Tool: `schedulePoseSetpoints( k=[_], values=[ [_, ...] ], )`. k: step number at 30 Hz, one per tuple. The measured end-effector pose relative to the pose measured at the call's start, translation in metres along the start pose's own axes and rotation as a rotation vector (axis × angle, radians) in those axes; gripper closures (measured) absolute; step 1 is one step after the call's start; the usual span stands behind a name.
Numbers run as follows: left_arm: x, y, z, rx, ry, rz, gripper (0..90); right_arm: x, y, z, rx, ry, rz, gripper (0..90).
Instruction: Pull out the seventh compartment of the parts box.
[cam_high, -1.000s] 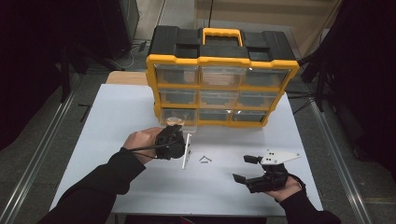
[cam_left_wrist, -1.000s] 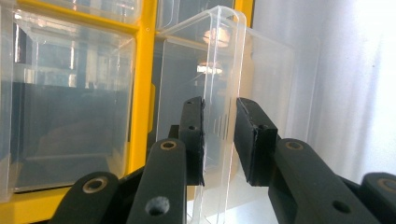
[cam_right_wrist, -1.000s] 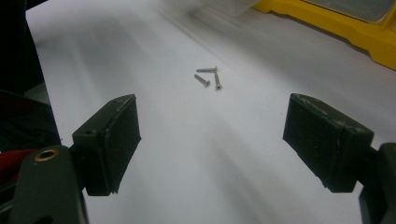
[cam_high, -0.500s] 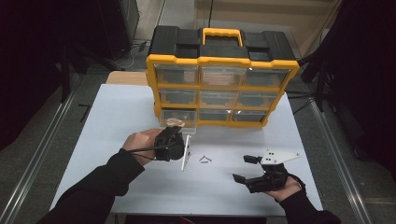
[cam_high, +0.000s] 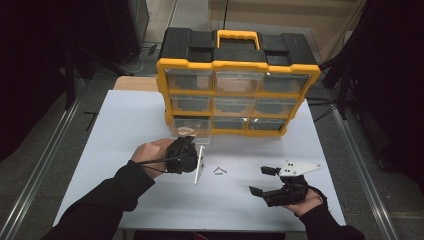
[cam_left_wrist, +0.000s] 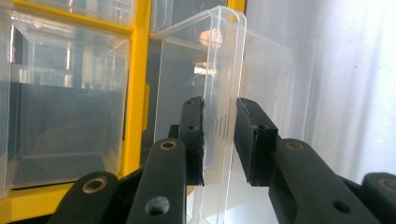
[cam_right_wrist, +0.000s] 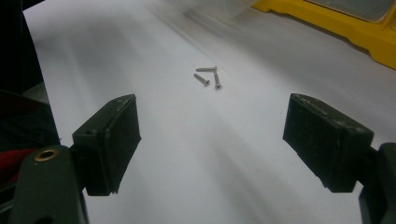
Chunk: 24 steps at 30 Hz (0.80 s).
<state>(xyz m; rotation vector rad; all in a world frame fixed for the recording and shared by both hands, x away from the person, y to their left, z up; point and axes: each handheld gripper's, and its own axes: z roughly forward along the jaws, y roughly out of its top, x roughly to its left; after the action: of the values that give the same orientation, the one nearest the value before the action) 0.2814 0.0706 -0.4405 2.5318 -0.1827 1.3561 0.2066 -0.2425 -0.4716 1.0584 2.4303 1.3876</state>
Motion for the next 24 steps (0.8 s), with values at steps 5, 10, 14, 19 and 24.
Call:
schedulePoseSetpoints(
  k=[5,10,14,19,24],
  values=[
    [-0.0004,0.0001,0.0001,-0.003,0.000,-0.002,73.1,0.0002,0.0000,0.0000,0.001,-0.001,0.000,19.8],
    [-0.0008,0.0007,-0.0010,0.000,0.000,0.002,73.0,0.0002,0.0000,-0.0001,0.001,-0.001,0.001,19.8],
    [-0.0008,0.0013,-0.0016,0.004,-0.003,0.003,73.0,0.0000,0.0000,0.0000,0.001,-0.001,0.001,19.8],
    [-0.0007,0.0014,-0.0017,0.003,-0.006,0.001,72.8,0.0001,0.0000,0.0000,0.001,-0.001,0.000,19.8],
    [-0.0007,0.0011,-0.0016,-0.003,-0.011,-0.006,72.8,0.0002,0.0000,-0.0001,0.001,0.000,0.001,19.8]
  ],
)
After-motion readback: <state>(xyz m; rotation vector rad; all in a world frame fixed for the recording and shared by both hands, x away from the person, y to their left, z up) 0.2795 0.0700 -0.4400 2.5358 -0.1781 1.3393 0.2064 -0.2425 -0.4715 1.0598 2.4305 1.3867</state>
